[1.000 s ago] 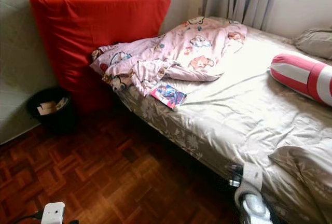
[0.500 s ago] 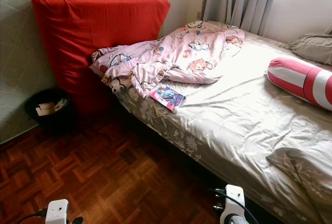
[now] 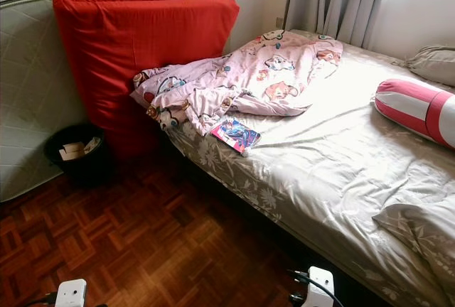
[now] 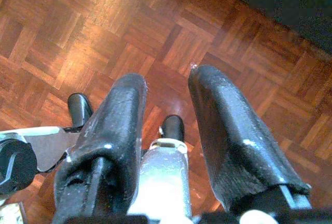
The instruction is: Clean up the room
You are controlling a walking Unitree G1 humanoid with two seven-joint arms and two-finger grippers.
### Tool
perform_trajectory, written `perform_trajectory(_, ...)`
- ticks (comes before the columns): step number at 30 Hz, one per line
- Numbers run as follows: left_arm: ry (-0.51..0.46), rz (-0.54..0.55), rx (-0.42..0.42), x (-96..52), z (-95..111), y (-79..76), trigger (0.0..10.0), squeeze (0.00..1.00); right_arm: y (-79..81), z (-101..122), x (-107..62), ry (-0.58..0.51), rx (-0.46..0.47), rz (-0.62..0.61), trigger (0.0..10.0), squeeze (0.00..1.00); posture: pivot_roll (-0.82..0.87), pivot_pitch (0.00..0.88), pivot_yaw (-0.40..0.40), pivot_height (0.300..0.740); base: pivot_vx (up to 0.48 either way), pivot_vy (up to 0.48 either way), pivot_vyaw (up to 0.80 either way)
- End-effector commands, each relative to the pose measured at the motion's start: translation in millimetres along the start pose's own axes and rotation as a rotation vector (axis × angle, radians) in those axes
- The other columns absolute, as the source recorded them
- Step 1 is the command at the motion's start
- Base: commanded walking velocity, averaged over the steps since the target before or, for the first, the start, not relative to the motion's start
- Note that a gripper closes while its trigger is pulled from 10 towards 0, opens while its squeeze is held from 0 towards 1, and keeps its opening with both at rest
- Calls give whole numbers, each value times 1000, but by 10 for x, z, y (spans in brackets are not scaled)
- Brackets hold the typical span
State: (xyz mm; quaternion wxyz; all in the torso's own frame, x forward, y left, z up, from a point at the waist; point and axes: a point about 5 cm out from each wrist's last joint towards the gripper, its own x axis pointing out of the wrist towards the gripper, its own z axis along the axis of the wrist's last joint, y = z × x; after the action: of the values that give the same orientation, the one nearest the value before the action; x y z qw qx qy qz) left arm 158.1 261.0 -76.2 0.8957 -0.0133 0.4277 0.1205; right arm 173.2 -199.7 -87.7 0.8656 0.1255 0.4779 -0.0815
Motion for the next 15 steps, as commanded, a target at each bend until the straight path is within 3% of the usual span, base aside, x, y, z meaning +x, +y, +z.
perform_trajectory(1,22,1,-10,-12,-56,8,10000,0,24,-11,4,3,16,-2,10000,0,81,0,24,740,0,0,0)
perform_trajectory(15,10,-20,-2,23,15,-120,10000,0,2,33,4,-10,29,-6,10000,0,76,0,9,740,0,0,0)
